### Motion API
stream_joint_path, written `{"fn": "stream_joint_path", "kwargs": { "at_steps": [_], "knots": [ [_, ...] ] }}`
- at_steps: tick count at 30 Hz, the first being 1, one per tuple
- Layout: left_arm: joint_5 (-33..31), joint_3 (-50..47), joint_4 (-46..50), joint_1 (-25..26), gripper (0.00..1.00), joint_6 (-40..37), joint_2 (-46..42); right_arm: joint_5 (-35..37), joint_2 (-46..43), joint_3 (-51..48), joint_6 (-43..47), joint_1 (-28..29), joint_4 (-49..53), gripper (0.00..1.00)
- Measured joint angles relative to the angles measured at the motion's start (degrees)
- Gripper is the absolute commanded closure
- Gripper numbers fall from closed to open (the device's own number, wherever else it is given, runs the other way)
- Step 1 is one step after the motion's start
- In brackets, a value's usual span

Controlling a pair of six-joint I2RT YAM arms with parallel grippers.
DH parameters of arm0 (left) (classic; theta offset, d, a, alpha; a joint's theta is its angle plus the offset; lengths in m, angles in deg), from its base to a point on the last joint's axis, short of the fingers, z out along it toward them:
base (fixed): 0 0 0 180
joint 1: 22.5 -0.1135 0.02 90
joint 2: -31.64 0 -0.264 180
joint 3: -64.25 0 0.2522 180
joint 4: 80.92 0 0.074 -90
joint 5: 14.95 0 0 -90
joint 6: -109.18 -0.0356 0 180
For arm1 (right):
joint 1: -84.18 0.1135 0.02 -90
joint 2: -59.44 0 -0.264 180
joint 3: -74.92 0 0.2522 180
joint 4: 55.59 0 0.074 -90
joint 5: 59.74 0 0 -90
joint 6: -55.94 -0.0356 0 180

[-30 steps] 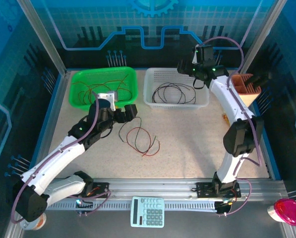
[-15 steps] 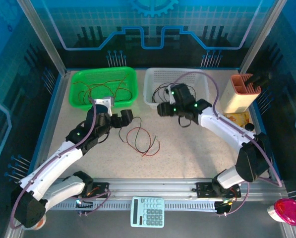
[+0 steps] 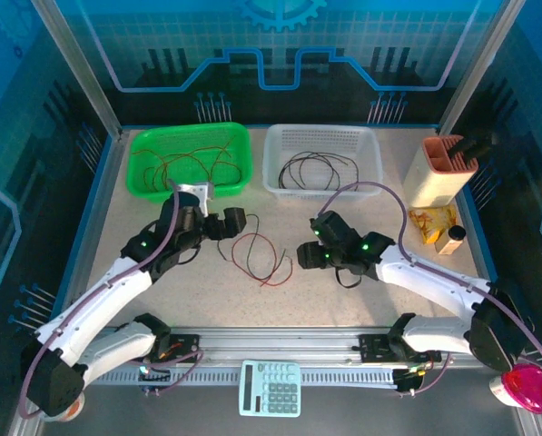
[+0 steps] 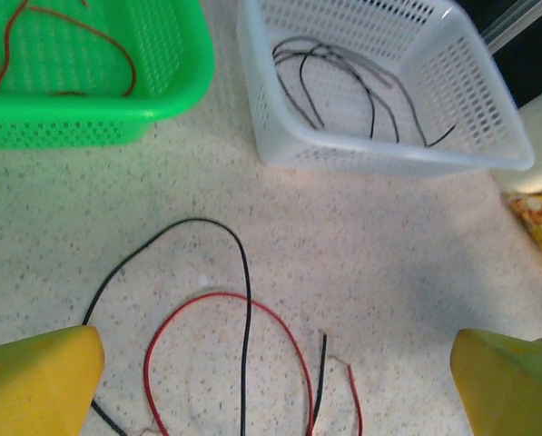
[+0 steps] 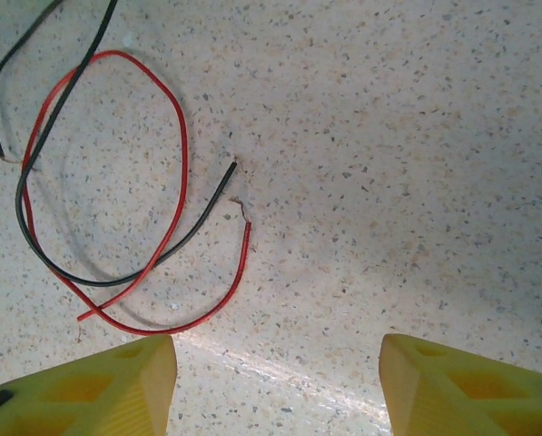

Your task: Untangle the cables

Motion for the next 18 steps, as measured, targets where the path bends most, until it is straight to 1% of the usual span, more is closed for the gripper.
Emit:
{"fn": "stream_joint_path", "kwargs": {
  "at_steps": [6, 10, 13, 15, 18],
  "knots": [
    [-1.0, 0.0, 1.8, 0.0, 0.02, 1.4, 1.3, 0.4, 0.3, 2.0, 1.1, 0.3, 1.5, 0.37],
    [-3.3, -1.1, 2.0, 0.0, 0.02, 4.2, 1.4, 0.4, 4.3, 8.6, 3.9, 1.4, 2.2, 0.37],
    [-4.9, -2.4, 3.0, -0.3, 0.01, 6.1, 1.5, 0.3, 7.8, 14.0, 6.2, 3.4, 2.1, 0.37],
    [-5.1, -3.3, 3.4, -1.6, 0.01, 7.4, 1.5, 0.2, 11.0, 17.9, 7.7, 5.2, 2.0, 0.37],
    [-4.2, -4.5, 3.6, -7.8, 0.01, 9.2, 0.9, -0.3, 16.6, 23.0, 9.7, 8.0, 1.8, 0.38]
  ]
}}
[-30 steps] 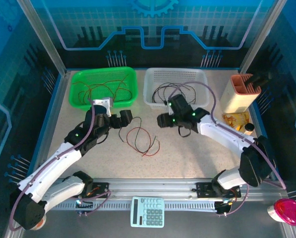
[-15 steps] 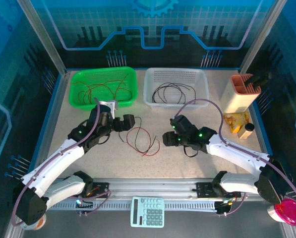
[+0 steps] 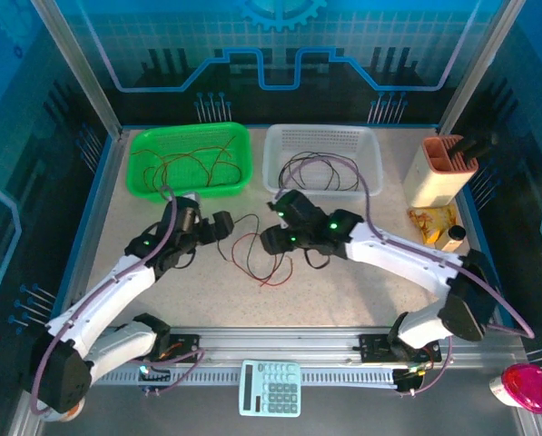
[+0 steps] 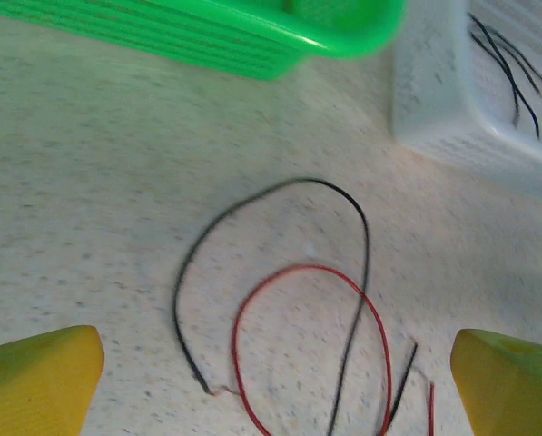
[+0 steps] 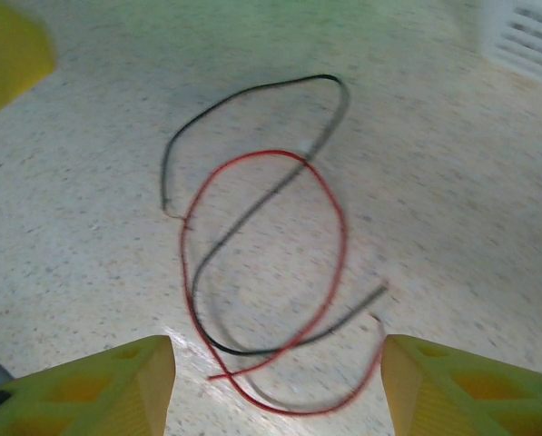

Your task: Untangle the cables

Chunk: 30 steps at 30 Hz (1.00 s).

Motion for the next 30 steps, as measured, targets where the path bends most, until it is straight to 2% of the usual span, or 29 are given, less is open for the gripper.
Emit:
{"fn": "stream_joint_path", "kwargs": {
  "at_steps": [2, 5, 10, 13, 17, 21, 24, 27, 30],
  "knots": [
    [1.2, -0.3, 0.1, -5.5, 0.01, 1.0, -1.1, -0.2, 4.9, 3.7, 1.3, 1.5, 0.2, 0.39],
    [3.1, -0.3, -0.2, -11.1, 0.01, 1.3, -2.5, 0.0, 12.3, 8.9, 2.5, 2.4, 0.3, 0.4],
    [5.9, -0.3, -0.2, -13.7, 0.01, 1.2, -2.7, 1.6, 21.5, 15.3, 2.9, 1.8, 1.7, 0.31],
    [7.1, -0.3, -0.2, -13.8, 0.01, 1.2, -2.7, 1.8, 25.0, 18.1, 2.9, 0.7, 2.5, 0.31],
    [8.3, -0.3, -0.6, -13.8, 0.01, 1.2, -2.7, 1.8, 28.9, 22.1, 4.0, -1.1, 3.5, 0.38],
    [8.5, -0.3, -0.7, -14.6, 0.01, 1.3, -2.7, 1.4, 30.3, 24.7, 5.3, -0.4, 4.5, 0.44],
    [8.9, -0.3, -1.0, -17.5, 0.01, 1.8, -2.7, 0.4, 30.4, 25.9, 5.5, 1.3, 4.8, 0.47],
    [9.7, -0.3, -1.5, -22.1, 0.01, 2.7, -2.8, -0.3, 32.1, 28.5, 5.5, 3.1, 5.1, 0.53],
    [11.1, -0.3, -2.6, -27.0, 0.01, 4.1, -2.8, -0.9, 35.6, 31.6, 5.5, 4.8, 5.3, 0.54]
  ]
}}
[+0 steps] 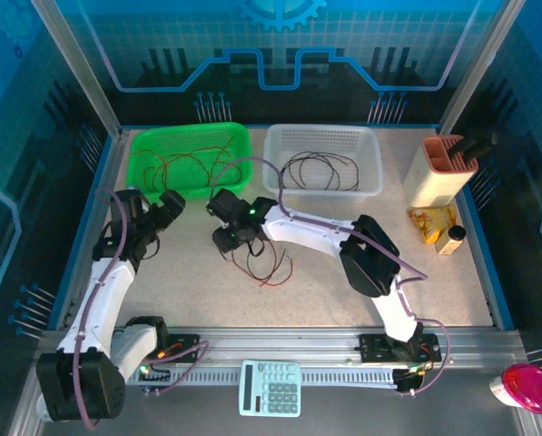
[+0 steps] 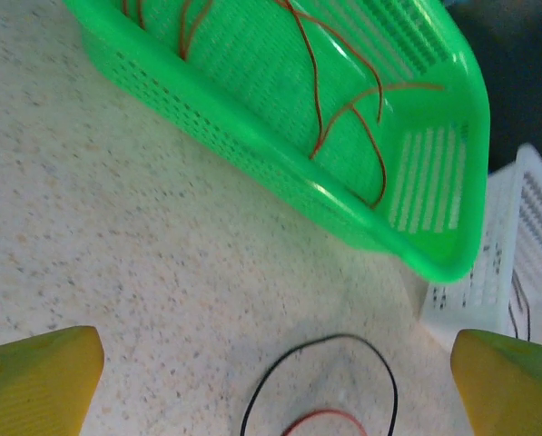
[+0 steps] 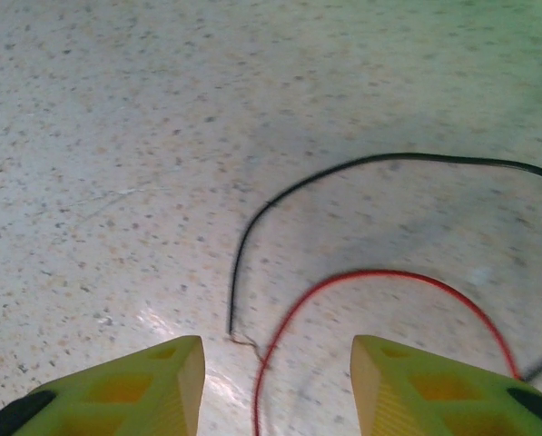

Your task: Untangle the cables

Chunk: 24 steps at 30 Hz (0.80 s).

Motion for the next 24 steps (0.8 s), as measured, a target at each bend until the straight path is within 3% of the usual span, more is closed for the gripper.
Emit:
{"fn": "stream_joint_path", "kwargs": {
  "at_steps": [5, 17, 21, 24],
  "knots": [
    [3.0, 0.0, -1.5, -5.5, 0.01, 1.7, 0.0, 0.1, 6.5, 5.0, 0.0, 1.4, 1.6, 0.54],
    [5.7, 0.0, -1.9, -7.4, 0.01, 3.0, -0.5, 2.6, 16.4, 14.6, 1.3, 1.6, 6.3, 0.59],
    [6.0, 0.0, -2.6, -7.7, 0.01, 3.0, -0.5, 3.0, 18.1, 17.3, 2.0, 1.7, 8.0, 0.66],
    [6.2, 0.0, -2.8, -7.8, 0.01, 3.0, -0.5, 3.1, 18.8, 17.9, 2.3, 1.7, 8.1, 0.78]
  ]
}}
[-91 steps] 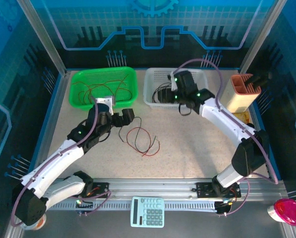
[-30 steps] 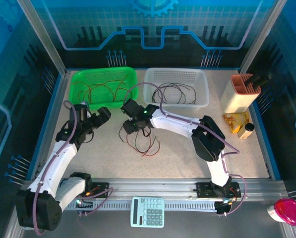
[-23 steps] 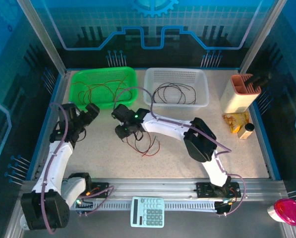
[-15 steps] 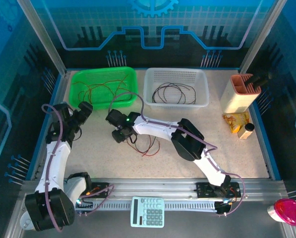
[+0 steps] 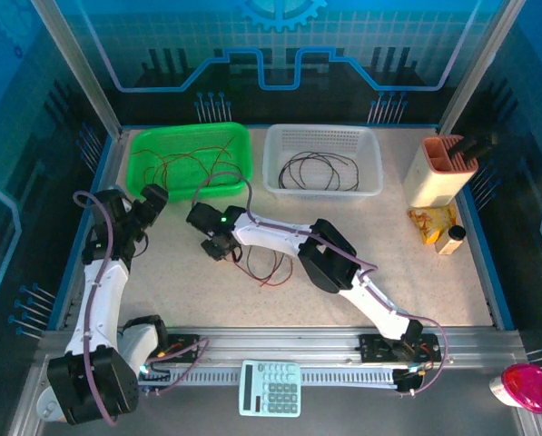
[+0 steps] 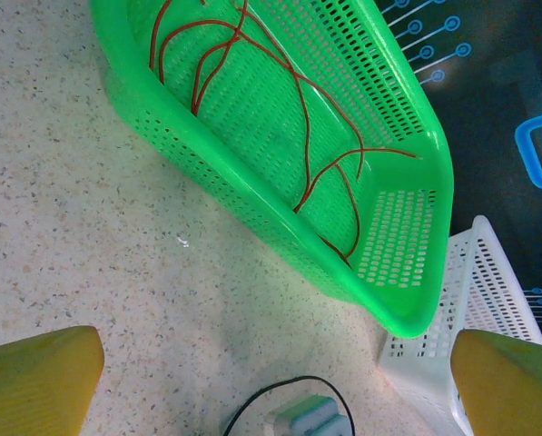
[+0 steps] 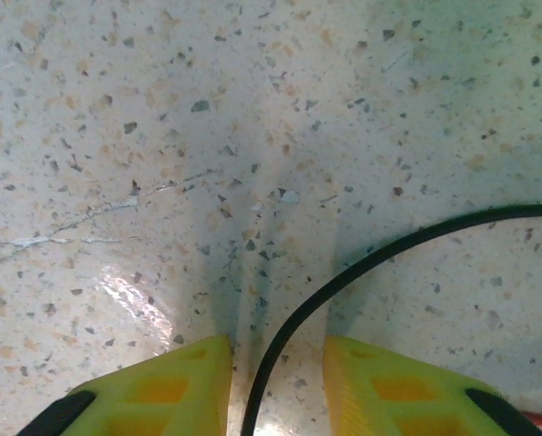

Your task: Untangle the cables

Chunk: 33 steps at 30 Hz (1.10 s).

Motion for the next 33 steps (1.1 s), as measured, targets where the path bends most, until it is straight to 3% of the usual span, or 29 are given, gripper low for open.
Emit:
{"fn": "stream_joint_path", "kwargs": {
  "at_steps": [4, 12, 21, 25, 33],
  "knots": [
    [0.4, 0.0, 0.0, -0.2, 0.01, 0.0, 0.0, -0.2, 0.0, 0.2, 0.4, 0.1, 0.0, 1.0],
    [2.7, 0.0, -0.4, -0.3, 0.01, -0.1, -1.2, -1.4, -4.5, 0.2, 2.2, -0.2, 1.7, 1.0],
    [8.9, 0.5, -1.8, 0.1, 0.01, 0.0, -2.3, -3.5, -24.7, 8.2, 4.0, -3.0, 1.2, 1.0],
    [10.0, 0.8, -1.9, 3.3, 0.01, -0.1, -3.2, -3.4, -31.6, 10.8, 5.1, -4.2, 0.7, 1.0],
    [9.4, 1.0, -1.7, 14.5, 0.01, -0.2, -3.4, -2.8, -36.6, 13.4, 7.6, -5.0, 0.4, 1.0]
  ]
}}
